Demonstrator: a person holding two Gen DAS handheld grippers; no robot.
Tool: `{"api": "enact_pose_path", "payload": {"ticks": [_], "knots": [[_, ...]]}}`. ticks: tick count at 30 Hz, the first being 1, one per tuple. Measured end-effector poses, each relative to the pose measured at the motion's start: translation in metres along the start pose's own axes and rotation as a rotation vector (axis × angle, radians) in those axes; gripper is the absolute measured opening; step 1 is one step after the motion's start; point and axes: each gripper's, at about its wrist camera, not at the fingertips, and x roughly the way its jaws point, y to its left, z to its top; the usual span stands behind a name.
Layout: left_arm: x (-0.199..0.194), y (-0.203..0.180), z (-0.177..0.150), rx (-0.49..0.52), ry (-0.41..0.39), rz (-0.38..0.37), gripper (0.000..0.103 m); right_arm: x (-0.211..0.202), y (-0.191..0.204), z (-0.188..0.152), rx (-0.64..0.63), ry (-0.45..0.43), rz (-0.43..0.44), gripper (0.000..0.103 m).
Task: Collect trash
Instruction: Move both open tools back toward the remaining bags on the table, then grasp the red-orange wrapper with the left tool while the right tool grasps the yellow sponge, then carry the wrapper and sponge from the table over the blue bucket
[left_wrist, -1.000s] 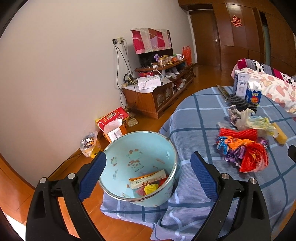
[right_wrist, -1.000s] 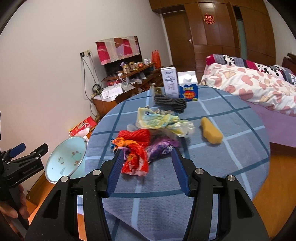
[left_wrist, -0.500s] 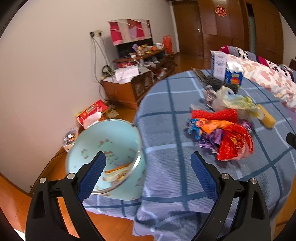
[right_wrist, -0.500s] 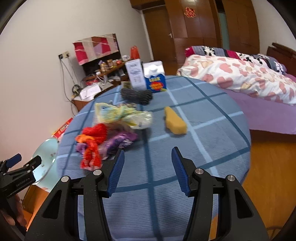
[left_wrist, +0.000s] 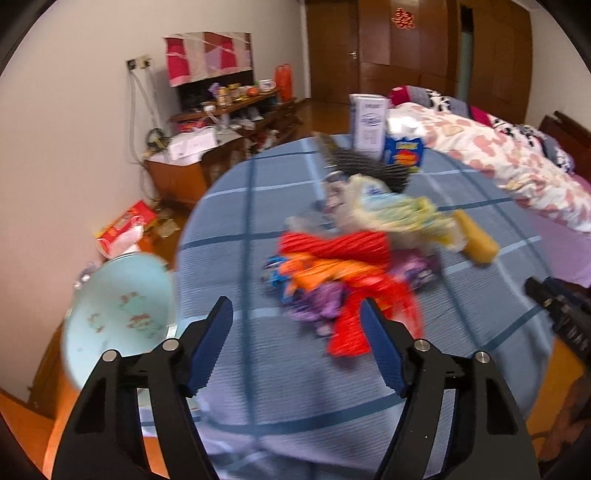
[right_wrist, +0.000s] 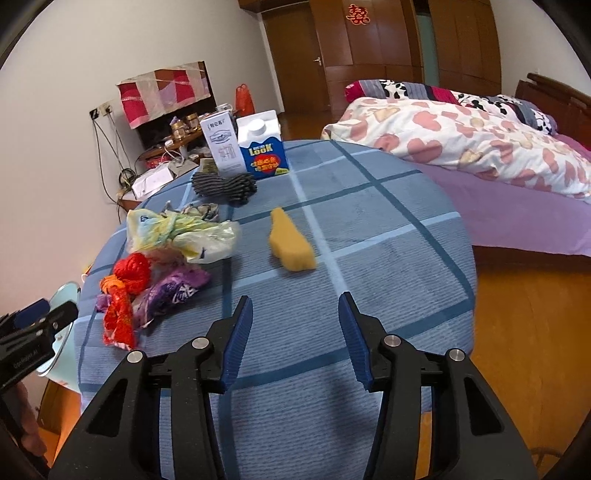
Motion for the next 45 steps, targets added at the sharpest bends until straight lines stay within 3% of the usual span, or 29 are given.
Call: {"api": "enact_pose_path", "payload": {"ticks": [8, 10, 14, 18, 23, 27, 29, 38, 45], "knots": [[0.034, -0.047, 0.012, 0.022, 0.045, -0.084, 0.069, 0.010, -0.012, 0.011, -0.002, 0.004, -0.008, 0.047], [0.044, -0.050, 0.009, 0.035, 0.067, -0.070, 0.065, 0.017, -0.014, 0.017, -0.001, 0.011, -0.004, 0.047], [0.058, -0.042, 0.002, 0.012, 0.109, -0.097, 0.041, 0.033, -0.014, 0.031, -0.017, 0.027, 0.009, 0.047], [0.053, -0.026, -0.001, -0.009, 0.080, -0.145, 0.030, 0.058, -0.005, 0.046, -0.049, 0.047, 0.026, 0.047], [0.032, -0.008, 0.003, 0.015, 0.024, -0.151, 0.029, 0.093, 0.006, 0.049, -0.094, 0.121, 0.021, 0.047], [0.011, 0.000, 0.010, 0.046, -0.038, -0.133, 0.029, 0.109, 0.011, 0.046, -0.122, 0.167, -0.005, 0.033], [0.004, 0.005, 0.014, 0.039, -0.059, -0.128, 0.029, 0.104, 0.008, 0.046, -0.107, 0.156, 0.010, 0.028], [-0.019, 0.029, 0.013, -0.017, -0.113, -0.090, 0.029, 0.041, 0.008, 0.040, -0.056, 0.037, 0.019, 0.027], [-0.037, 0.036, 0.004, -0.037, -0.123, -0.081, 0.029, -0.009, 0.036, 0.024, -0.069, -0.012, 0.103, 0.027]]}}
